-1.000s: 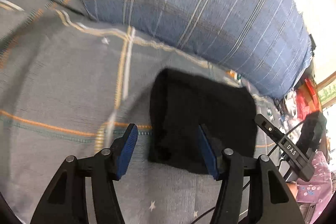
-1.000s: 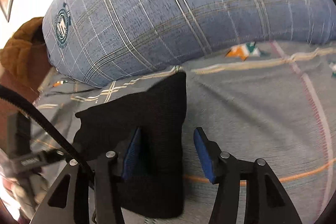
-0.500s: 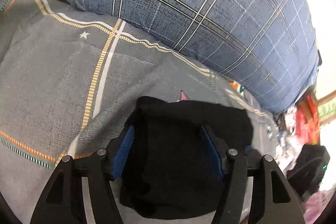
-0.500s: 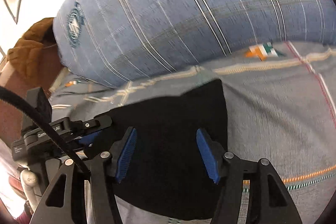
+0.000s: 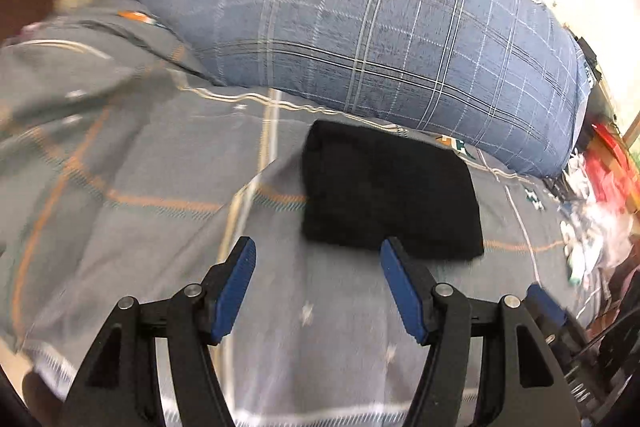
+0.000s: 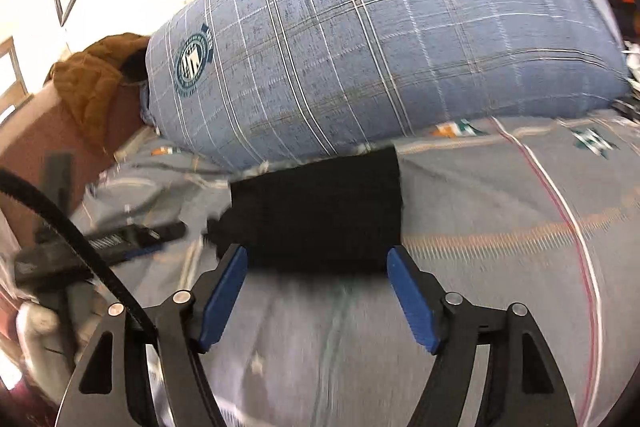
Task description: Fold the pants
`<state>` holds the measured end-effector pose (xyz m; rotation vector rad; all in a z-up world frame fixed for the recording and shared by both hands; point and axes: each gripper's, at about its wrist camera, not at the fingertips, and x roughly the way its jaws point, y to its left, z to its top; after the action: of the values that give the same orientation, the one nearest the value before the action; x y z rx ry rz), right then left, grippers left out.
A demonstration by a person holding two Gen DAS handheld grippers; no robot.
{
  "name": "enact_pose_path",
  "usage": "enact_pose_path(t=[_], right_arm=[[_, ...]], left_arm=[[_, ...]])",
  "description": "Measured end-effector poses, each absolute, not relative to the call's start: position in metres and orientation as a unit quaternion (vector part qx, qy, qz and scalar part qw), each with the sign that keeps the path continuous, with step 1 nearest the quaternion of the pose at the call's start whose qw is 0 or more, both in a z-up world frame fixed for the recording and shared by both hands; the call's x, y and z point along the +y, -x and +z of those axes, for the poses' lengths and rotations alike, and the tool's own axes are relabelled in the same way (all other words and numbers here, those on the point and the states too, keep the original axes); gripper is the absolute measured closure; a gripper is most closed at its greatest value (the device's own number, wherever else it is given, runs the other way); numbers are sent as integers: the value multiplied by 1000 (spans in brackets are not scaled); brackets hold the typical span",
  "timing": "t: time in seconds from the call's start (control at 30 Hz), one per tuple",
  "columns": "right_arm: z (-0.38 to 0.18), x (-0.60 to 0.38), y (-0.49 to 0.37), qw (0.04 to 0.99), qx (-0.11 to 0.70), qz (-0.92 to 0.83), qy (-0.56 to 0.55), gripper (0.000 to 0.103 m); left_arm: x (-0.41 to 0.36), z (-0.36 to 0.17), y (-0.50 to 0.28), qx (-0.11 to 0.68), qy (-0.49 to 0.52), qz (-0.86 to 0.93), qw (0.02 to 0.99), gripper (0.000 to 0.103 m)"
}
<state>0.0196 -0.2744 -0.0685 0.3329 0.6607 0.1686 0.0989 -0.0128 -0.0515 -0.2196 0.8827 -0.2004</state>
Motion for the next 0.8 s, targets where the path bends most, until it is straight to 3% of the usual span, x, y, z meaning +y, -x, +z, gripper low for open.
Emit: enact_pose_path(t=[0.27,0.47,0.8], right_arm=[[-120,-242,40,911,377,70,-150,24],[-101,-235,44,926,349,74,-123,23],[-110,-228,49,917,370,85,-120,23]], left_arm=[[-4,-45,-35,393,71,-71,914,35],[3,-31,-23,375,87,-77,920,35],[16,-32,-22,372,114,-76,918,35]])
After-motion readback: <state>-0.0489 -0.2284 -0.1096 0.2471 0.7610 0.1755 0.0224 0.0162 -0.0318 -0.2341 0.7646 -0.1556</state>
